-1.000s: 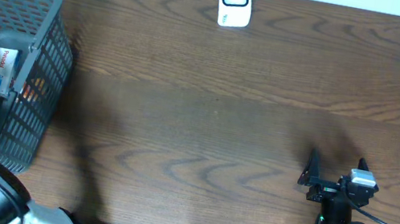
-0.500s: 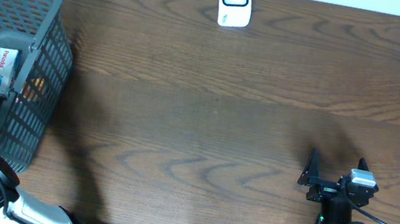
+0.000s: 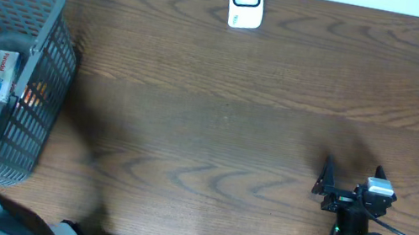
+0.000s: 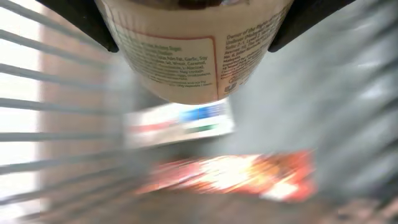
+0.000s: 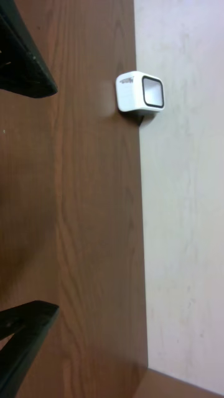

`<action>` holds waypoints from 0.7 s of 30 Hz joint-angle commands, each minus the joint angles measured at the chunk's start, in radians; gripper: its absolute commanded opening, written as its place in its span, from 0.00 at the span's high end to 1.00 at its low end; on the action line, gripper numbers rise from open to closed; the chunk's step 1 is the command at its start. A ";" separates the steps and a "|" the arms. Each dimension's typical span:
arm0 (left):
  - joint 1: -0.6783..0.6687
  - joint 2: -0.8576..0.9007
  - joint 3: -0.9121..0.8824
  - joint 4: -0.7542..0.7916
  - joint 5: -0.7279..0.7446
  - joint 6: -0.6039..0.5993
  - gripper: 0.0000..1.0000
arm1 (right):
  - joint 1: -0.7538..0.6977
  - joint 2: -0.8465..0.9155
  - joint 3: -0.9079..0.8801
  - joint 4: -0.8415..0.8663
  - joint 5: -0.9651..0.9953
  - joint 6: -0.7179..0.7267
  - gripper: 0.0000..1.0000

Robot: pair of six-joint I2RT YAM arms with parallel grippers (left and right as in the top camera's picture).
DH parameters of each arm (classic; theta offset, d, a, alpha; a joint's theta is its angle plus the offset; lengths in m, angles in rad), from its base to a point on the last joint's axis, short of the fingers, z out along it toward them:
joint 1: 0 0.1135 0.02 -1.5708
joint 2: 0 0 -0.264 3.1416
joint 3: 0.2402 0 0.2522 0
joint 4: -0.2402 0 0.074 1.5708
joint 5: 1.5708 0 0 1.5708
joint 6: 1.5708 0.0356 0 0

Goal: Scan the item barcode
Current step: 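Lift the jar out and set it on the table center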

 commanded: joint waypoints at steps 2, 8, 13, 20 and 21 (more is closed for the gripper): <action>0.002 -0.188 0.107 0.090 0.282 -0.038 0.32 | 0.008 -0.005 -0.001 -0.003 0.008 0.013 0.01; -0.058 -0.343 0.114 0.246 0.443 -0.202 0.32 | 0.008 -0.005 -0.001 -0.003 0.008 0.013 0.01; -0.294 -0.354 0.114 0.276 0.457 -0.245 0.31 | 0.008 -0.005 -0.001 -0.003 0.008 0.013 0.01; -0.766 -0.209 0.114 0.255 0.298 -0.147 0.31 | 0.008 -0.005 -0.001 -0.003 0.008 0.013 0.01; -0.826 -0.176 0.114 0.241 0.255 -0.119 0.31 | 0.008 -0.005 -0.001 -0.003 0.008 0.013 0.01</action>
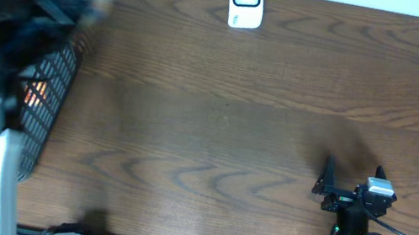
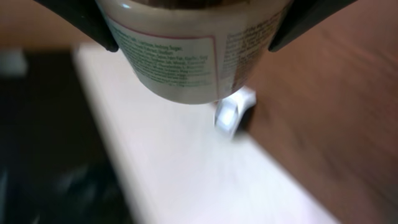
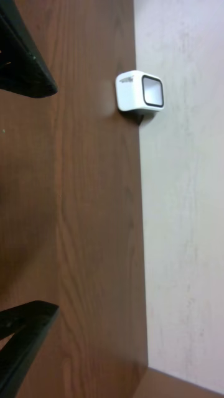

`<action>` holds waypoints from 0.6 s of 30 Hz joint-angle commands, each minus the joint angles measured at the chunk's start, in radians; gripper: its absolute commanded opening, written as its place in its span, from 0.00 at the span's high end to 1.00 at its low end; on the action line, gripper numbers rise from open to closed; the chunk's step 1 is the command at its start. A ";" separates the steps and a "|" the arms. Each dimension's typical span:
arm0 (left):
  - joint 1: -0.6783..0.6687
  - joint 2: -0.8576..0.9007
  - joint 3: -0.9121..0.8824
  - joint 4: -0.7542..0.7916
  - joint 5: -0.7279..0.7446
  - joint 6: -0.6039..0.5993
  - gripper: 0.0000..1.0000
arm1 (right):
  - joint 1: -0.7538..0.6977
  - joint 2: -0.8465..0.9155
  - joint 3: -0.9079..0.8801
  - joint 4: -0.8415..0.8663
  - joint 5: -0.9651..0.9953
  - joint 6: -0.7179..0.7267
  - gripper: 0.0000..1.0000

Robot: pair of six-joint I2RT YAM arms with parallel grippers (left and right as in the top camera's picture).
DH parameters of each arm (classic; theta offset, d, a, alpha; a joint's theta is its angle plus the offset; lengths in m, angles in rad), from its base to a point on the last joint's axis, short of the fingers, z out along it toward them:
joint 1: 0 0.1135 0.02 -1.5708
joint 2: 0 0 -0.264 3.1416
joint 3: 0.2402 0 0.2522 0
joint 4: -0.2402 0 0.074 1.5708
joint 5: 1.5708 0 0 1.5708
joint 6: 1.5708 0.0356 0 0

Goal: Scan the item barcode
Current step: 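Lift the jar out and set it on the table center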

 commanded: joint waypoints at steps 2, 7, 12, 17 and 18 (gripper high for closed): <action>-0.237 0.132 0.011 -0.053 -0.195 0.120 0.31 | 0.008 -0.005 -0.001 -0.004 0.005 0.013 0.01; -0.372 0.283 0.010 -0.190 -0.433 0.203 0.31 | 0.008 -0.005 -0.001 -0.004 0.005 0.013 0.01; -0.469 0.441 0.009 -0.210 -0.482 0.280 0.31 | 0.008 -0.005 -0.001 -0.004 0.005 0.013 0.01; -0.585 0.584 0.009 -0.162 -0.481 0.348 0.31 | 0.008 -0.005 -0.001 -0.004 0.005 0.013 0.01; -0.610 0.610 0.009 -0.151 -0.482 0.369 0.31 | 0.008 -0.005 -0.001 -0.004 0.005 0.013 0.01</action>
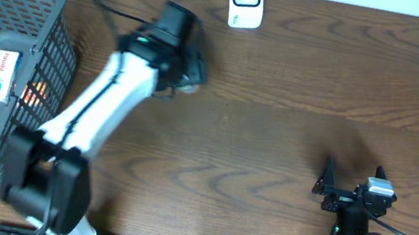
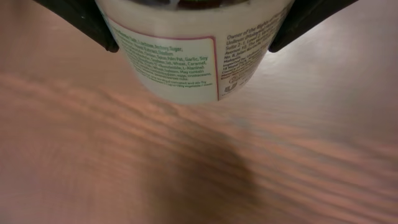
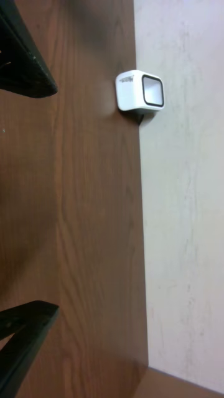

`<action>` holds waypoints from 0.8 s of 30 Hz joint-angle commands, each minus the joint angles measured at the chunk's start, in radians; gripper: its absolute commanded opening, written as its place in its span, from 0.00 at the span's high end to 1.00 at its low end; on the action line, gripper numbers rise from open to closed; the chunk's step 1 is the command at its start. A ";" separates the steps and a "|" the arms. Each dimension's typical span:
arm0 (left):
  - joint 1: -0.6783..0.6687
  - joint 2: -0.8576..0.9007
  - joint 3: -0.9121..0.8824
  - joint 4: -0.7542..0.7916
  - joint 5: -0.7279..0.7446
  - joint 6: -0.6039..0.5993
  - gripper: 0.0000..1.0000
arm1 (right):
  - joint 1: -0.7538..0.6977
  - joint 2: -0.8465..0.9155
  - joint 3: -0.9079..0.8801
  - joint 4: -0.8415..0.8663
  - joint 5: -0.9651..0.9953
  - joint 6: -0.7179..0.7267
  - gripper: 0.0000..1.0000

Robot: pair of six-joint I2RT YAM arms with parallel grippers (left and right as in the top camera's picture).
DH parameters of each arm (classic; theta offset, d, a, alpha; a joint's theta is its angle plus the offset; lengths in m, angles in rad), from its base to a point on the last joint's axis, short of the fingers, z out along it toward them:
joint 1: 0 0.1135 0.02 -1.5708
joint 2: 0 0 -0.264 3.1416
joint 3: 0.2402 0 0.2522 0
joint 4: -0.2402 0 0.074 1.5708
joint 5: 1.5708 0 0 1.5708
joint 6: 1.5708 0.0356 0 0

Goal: Scan the item barcode
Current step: 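Lift the jar out and set it on the table center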

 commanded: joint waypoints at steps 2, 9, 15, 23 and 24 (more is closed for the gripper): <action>-0.106 0.090 0.009 0.033 -0.032 0.120 0.31 | 0.008 -0.005 -0.001 -0.003 0.004 0.013 0.01; -0.193 0.229 0.009 0.032 -0.049 0.140 0.31 | 0.008 -0.005 -0.001 -0.003 0.004 0.013 0.01; -0.245 0.299 0.009 0.034 -0.046 0.140 0.26 | 0.008 -0.005 -0.001 -0.003 0.004 0.013 0.01; -0.193 0.103 0.218 -0.136 -0.051 0.197 0.02 | 0.008 -0.005 -0.001 -0.003 0.004 0.013 0.01; -0.175 0.064 0.255 -0.155 -0.051 0.208 0.02 | 0.008 -0.005 -0.001 -0.003 0.004 0.013 0.01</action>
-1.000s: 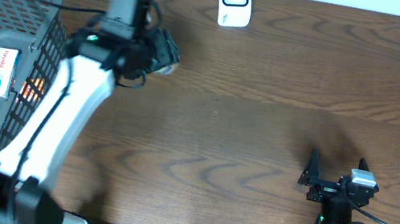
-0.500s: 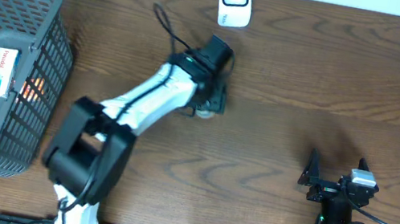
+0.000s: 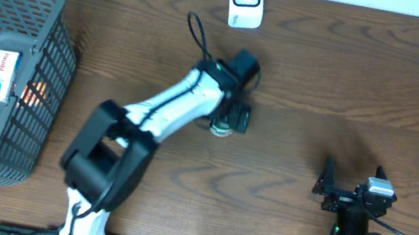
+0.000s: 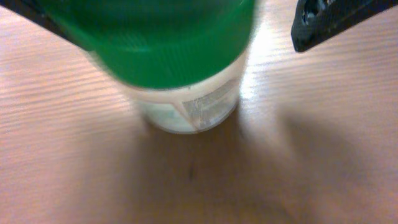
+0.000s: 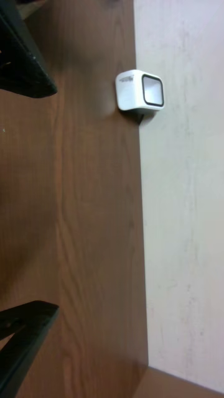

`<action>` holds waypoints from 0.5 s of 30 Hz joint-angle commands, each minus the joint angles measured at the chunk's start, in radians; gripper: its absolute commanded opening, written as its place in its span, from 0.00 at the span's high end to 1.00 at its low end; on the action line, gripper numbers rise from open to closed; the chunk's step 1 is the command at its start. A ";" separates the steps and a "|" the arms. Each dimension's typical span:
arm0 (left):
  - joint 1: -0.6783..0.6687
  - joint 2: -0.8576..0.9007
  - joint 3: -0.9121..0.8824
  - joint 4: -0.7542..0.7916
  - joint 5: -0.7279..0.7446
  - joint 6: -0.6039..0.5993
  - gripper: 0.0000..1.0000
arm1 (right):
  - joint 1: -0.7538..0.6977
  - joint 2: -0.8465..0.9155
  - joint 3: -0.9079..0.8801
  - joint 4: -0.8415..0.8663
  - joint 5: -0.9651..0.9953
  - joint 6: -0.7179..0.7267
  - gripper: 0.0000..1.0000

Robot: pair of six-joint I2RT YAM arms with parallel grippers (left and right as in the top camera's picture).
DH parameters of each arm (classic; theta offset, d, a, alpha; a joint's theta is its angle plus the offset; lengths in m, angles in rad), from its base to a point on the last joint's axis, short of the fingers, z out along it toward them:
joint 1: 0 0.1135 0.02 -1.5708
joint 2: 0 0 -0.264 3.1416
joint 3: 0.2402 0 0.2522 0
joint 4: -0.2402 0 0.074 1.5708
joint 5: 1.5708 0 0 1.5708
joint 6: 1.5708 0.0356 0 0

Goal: Scan the item barcode
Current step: 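Lift the jar out and set it on the table center, then reach the left gripper into the basket and grasp the Kleenex pack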

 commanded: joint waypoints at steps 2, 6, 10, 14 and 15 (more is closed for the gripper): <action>0.130 -0.278 0.261 -0.082 -0.023 0.063 0.02 | 0.008 -0.005 -0.001 -0.003 0.003 0.013 0.01; 0.367 -0.480 0.385 -0.092 -0.115 0.016 0.02 | 0.008 -0.005 -0.001 -0.003 0.003 0.013 0.01; 0.671 -0.567 0.386 -0.170 -0.129 -0.167 0.01 | 0.008 -0.005 -0.001 -0.003 0.003 0.013 0.01; 0.958 -0.553 0.375 -0.322 -0.121 -0.264 0.01 | 0.008 -0.005 -0.001 -0.003 0.003 0.013 0.01; 1.012 -0.541 0.365 -0.342 -0.116 -0.264 0.01 | 0.008 -0.005 -0.001 -0.003 0.003 0.013 0.01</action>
